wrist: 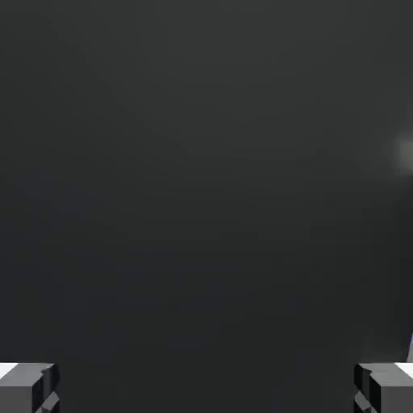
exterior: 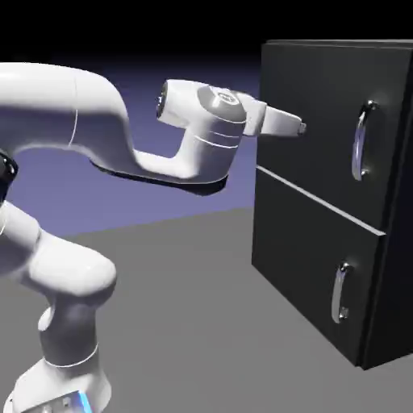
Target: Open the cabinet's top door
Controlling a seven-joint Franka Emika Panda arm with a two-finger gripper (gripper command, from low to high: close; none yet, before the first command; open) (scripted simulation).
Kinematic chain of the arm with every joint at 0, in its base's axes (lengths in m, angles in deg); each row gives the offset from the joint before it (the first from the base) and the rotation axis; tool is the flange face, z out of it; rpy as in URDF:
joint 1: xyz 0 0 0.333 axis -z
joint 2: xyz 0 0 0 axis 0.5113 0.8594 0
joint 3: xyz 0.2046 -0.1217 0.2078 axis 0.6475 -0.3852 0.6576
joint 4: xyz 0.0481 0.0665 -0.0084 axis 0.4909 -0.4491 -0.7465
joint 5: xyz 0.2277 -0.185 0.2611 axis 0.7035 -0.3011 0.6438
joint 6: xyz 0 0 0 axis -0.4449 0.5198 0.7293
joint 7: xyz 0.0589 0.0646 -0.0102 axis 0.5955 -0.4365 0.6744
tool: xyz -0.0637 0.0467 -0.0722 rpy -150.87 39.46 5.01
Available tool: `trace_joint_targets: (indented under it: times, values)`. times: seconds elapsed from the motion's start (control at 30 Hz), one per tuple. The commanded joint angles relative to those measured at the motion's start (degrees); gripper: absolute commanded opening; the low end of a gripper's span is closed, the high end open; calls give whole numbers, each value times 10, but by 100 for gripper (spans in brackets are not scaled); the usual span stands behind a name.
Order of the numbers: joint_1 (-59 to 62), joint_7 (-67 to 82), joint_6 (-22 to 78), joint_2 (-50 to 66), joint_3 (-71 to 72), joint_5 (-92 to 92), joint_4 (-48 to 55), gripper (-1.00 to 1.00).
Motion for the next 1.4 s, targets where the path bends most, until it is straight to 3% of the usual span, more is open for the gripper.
trace_joint_targets:
  times: [0.0,0.7,0.93,0.97,1.37]
  values:
    - [-9,-19,1,-2,-10,-25,6,0]
    - [-196,-414,15,-53,-212,-546,123,0]
    - [-308,-418,22,-23,-290,-554,205,0]
    - [-308,-418,22,-23,-290,-554,205,-100]
    - [-80,-418,104,-9,-111,-461,46,-100]
